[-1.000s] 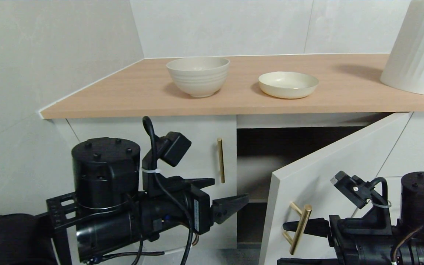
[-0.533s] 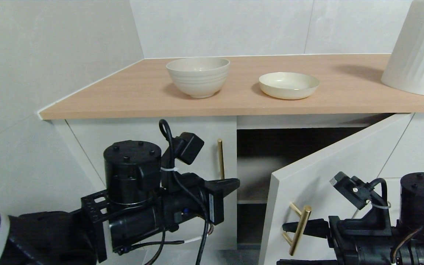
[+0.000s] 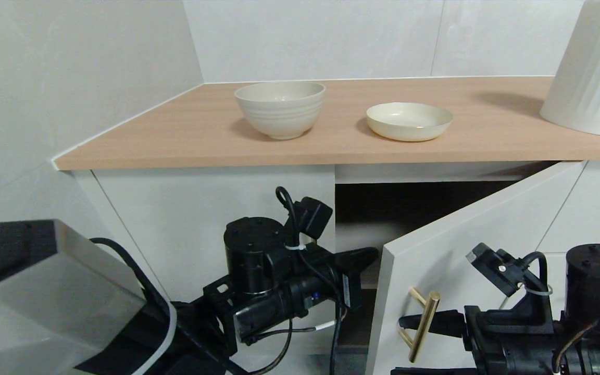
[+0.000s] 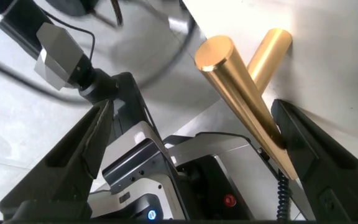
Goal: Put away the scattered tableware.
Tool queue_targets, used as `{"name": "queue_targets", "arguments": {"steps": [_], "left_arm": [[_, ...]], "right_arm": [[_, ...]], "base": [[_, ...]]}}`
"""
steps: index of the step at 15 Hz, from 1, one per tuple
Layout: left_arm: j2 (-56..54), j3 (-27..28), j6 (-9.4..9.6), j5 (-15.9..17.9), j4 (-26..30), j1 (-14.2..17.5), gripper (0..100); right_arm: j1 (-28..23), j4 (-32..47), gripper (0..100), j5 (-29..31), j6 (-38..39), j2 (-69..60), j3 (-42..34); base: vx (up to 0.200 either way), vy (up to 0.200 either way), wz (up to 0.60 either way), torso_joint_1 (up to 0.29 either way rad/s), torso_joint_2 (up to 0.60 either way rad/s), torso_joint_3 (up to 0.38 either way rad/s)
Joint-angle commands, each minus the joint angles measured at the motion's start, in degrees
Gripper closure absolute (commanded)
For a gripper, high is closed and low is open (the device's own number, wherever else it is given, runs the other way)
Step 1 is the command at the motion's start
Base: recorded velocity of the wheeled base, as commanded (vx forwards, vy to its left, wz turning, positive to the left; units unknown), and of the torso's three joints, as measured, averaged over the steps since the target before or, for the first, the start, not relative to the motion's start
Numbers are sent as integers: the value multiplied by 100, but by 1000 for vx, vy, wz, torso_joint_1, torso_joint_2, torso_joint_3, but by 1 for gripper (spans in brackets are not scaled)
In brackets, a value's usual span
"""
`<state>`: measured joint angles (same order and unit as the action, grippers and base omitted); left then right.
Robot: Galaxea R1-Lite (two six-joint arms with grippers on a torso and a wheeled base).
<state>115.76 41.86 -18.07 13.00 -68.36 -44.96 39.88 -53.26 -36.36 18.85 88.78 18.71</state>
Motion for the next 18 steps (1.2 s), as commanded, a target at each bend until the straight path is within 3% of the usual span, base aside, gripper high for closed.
{"name": "queue_targets", "arguments": {"steps": [1,7,10,12,13,14,18], "left_arm": [[324,-143,14,116,-177,-92,100],[368,-117,14,159,-371,-277,100],[351,-126,14,318,-371,-329,100],[351,-108,14,335,-371,-329,100],[324,-99,14,362,-371,-373,100],[324,-91,14,362,-362,-373,100],[157,-91,5,388,-248,-382,100]], "right_arm": [[-6,-9,0,24,-13,42,10],[-24,0,0,261,-100,16,10],[-305,0,0,358,-144,-37,-26],[-375,9,0,631,-311,-81,-157],[-384,0,0,1176,-408,-151,-263],[-384,0,0,1351,-417,-204,-333],[-542,422,0,1589,-426,-1197,-342]], "base": [[0,0,0,0,0,0],[0,0,0,0,0,0],[0,0,0,0,0,0],[0,0,0,0,0,0],[0,0,0,0,0,0],[0,0,0,0,0,0],[0,0,0,0,0,0]]}}
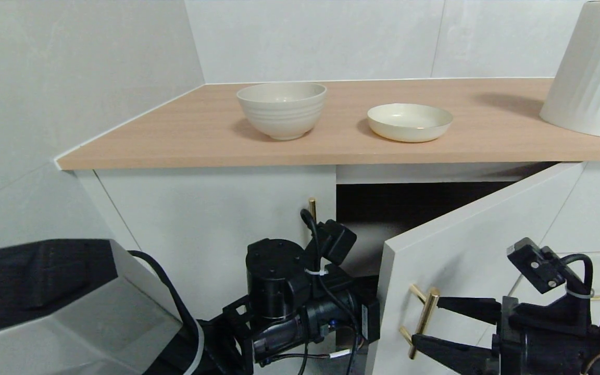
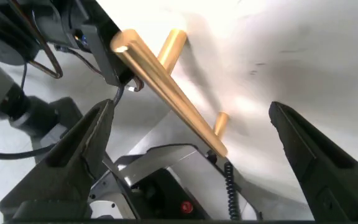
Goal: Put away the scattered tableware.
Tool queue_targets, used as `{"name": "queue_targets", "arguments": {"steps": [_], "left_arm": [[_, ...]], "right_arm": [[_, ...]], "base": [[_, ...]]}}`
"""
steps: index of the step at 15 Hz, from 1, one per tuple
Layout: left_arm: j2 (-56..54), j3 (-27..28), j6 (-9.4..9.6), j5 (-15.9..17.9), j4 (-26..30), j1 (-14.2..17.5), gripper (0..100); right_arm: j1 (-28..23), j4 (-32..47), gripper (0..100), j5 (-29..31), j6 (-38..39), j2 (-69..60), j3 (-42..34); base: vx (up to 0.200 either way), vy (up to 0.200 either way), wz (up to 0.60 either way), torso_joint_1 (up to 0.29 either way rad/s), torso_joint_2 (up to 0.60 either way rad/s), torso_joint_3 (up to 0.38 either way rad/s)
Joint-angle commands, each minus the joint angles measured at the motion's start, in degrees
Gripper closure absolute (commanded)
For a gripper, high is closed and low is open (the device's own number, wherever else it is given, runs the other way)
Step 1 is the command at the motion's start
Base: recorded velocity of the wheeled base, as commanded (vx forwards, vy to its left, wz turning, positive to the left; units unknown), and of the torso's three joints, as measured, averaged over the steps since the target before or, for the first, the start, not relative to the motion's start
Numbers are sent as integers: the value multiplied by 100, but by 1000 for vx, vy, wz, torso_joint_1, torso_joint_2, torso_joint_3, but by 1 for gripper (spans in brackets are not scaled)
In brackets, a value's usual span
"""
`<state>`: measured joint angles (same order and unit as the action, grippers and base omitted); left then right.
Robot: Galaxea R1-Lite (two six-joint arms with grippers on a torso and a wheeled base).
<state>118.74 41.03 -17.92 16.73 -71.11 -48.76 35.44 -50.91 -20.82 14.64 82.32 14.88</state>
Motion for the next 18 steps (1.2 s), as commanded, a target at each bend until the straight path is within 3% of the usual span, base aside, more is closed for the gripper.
{"name": "queue_targets", "arguments": {"steps": [1,3,5,14,18], "left_arm": [[-184,-8,-10,24,106,-2,100],[-483,115,-10,33,827,-10,100],[-518,212,-10,33,1046,-46,100],[-439,423,-27,50,1389,-221,100],[-413,511,-36,50,1495,-221,100]], "right_arm": [[-107,371,0,43,-5,-683,120],[-204,2507,0,579,-295,-1605,1078],[-178,4054,0,1397,-779,-2062,1851],[-186,4168,0,1318,-1148,-2458,2133],[-186,4168,0,1309,-1148,-2484,2115]], "base": [[0,0,0,0,0,0],[0,0,0,0,0,0],[0,0,0,0,0,0],[0,0,0,0,0,0],[-200,0,0,8,-1,4]]}}
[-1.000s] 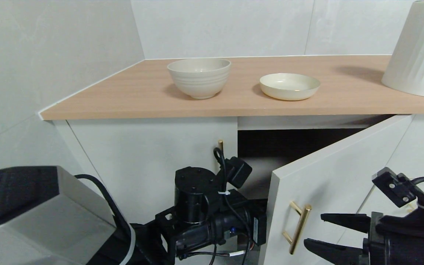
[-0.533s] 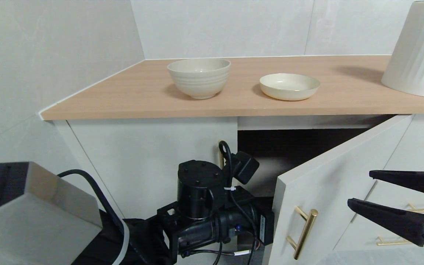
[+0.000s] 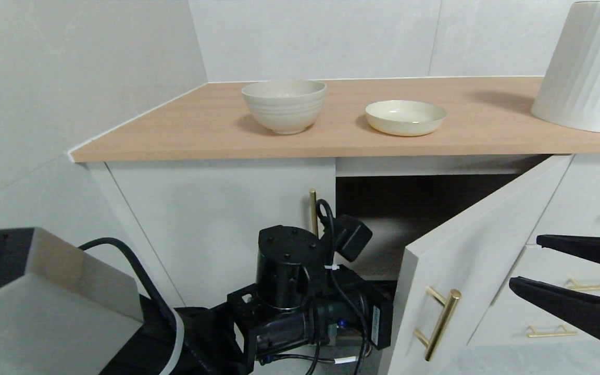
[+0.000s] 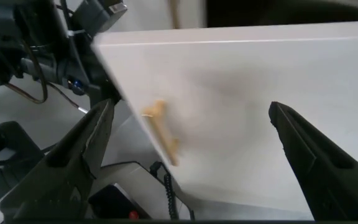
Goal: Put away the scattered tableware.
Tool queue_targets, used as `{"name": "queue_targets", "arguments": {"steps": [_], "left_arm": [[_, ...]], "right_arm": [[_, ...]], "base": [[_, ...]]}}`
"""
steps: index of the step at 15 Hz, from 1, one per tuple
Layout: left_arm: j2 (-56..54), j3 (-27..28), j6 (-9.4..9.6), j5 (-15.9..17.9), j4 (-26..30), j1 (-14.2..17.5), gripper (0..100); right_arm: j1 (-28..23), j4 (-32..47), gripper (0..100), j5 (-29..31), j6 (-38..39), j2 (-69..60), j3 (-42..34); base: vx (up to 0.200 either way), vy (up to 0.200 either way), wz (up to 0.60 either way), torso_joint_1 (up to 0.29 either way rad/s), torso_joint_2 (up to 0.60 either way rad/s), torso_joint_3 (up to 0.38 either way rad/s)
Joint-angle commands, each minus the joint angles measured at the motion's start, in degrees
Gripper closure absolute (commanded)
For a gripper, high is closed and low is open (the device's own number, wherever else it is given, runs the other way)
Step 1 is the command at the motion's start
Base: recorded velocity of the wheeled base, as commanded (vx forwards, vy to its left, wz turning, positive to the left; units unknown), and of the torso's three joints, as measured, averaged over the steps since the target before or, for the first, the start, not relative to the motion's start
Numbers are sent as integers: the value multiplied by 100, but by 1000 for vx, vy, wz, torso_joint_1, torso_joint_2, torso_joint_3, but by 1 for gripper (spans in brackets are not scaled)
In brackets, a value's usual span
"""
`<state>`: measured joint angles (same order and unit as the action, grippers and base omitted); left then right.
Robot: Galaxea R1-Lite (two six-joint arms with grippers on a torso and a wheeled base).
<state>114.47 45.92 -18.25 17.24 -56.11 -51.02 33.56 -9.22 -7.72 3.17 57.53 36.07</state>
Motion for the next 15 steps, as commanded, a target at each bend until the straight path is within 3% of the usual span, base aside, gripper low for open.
{"name": "queue_targets", "arguments": {"steps": [1,5,15], "left_arm": [[49,128,-3,-1,101,4,100],[339,813,-12,-1,716,13,100],[533,1499,-21,-36,1313,13,100]], "right_arm": [[1,-1,0,-11,-1,-5,-4],[1,-1,0,-11,-1,-13,-4],[-16,-10,0,16,-1,-163,14]], "base": [[0,0,0,0,0,0],[0,0,0,0,0,0],[-40,0,0,1,0,1]]}}
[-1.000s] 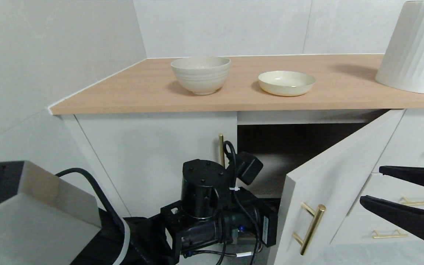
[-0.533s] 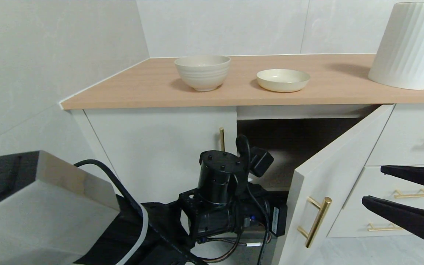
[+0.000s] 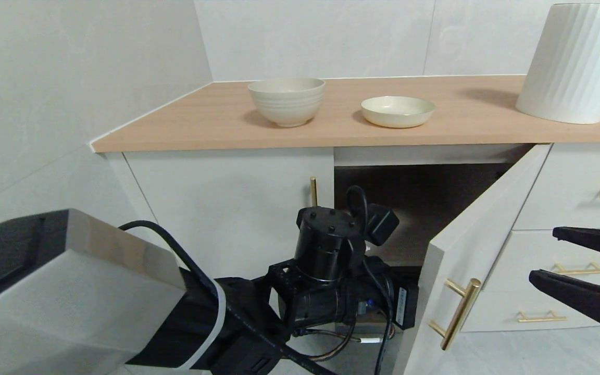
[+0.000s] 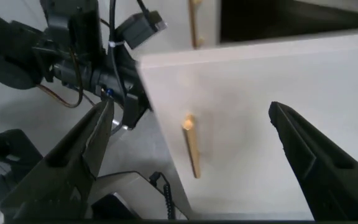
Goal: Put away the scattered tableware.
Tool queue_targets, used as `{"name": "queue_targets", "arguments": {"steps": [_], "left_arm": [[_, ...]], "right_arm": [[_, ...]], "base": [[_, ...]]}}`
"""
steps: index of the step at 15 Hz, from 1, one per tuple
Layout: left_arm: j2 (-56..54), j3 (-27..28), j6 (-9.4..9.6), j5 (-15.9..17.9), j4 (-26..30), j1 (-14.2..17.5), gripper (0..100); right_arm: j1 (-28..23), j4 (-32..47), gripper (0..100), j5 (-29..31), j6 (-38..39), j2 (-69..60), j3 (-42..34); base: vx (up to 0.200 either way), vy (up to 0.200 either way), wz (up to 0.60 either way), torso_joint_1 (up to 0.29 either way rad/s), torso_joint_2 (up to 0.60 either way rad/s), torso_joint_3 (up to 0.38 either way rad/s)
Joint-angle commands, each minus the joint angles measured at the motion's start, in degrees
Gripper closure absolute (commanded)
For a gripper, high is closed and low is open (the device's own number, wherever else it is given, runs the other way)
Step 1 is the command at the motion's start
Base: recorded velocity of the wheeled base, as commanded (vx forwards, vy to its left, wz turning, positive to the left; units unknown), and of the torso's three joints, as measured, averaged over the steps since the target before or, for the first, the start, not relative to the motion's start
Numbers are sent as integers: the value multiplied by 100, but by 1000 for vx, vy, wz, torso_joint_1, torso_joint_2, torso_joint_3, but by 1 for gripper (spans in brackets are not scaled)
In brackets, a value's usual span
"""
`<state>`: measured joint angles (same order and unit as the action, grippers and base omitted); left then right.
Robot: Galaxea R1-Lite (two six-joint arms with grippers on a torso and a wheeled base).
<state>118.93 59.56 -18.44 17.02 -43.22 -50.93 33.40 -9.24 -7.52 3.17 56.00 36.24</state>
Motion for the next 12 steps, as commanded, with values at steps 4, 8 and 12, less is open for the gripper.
{"name": "queue_targets", "arguments": {"steps": [4,8,12], "left_arm": [[122,249,-1,-23,112,-4,100],[7,266,-1,-93,156,-567,100],[139,486,-10,-129,305,-883,100]], "right_arm": [[-9,-43,0,5,-1,-81,41],[-9,-52,0,-4,17,-213,261],[-9,-78,0,-12,404,-327,498]], "base": [[0,0,0,0,0,0],[0,0,0,0,0,0],[0,0,0,0,0,0]]}}
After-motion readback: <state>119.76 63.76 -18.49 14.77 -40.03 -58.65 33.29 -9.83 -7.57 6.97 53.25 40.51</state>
